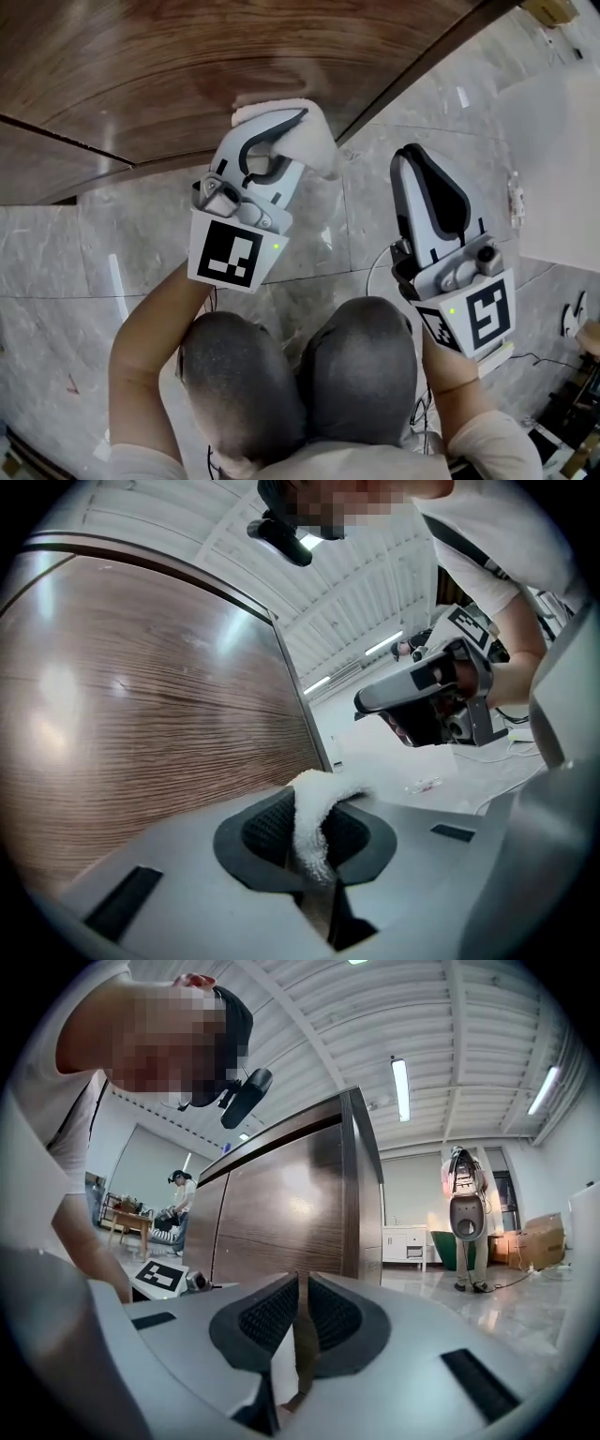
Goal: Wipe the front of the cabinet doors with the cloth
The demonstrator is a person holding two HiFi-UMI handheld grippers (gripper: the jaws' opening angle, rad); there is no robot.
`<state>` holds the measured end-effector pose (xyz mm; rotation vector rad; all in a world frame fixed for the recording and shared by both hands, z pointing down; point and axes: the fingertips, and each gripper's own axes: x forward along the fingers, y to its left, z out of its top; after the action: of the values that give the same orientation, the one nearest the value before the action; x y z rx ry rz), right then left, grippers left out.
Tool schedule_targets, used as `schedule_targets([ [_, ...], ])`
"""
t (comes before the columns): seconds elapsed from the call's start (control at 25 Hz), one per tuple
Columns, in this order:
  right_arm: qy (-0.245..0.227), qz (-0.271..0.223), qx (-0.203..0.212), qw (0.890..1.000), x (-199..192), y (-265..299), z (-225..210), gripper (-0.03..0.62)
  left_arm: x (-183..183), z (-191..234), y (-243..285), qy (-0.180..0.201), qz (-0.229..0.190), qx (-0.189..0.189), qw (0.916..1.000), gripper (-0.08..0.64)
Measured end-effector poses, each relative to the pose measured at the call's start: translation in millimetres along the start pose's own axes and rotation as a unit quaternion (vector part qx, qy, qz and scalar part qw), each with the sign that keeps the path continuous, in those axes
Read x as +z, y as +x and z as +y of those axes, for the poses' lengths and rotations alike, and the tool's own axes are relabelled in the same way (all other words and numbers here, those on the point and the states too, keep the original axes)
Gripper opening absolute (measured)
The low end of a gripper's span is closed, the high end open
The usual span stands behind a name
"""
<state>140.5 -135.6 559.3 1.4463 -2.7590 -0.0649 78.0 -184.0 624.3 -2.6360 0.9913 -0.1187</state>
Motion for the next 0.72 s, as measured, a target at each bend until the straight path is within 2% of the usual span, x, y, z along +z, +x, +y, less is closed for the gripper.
schedule_targets([
  [0.28, 0.004, 0.004, -0.008, 1.0, -7, -2, -12, 0.055, 0, -20, 21, -0.002, -0.003, -0.031, 0.9995, 0.054],
  [0.72, 0.001, 0.018, -0.047, 0.999, -19, -20, -31, 0.055, 16, -68, 62, -0.018, -0.039, -0.117, 0.9923, 0.054],
])
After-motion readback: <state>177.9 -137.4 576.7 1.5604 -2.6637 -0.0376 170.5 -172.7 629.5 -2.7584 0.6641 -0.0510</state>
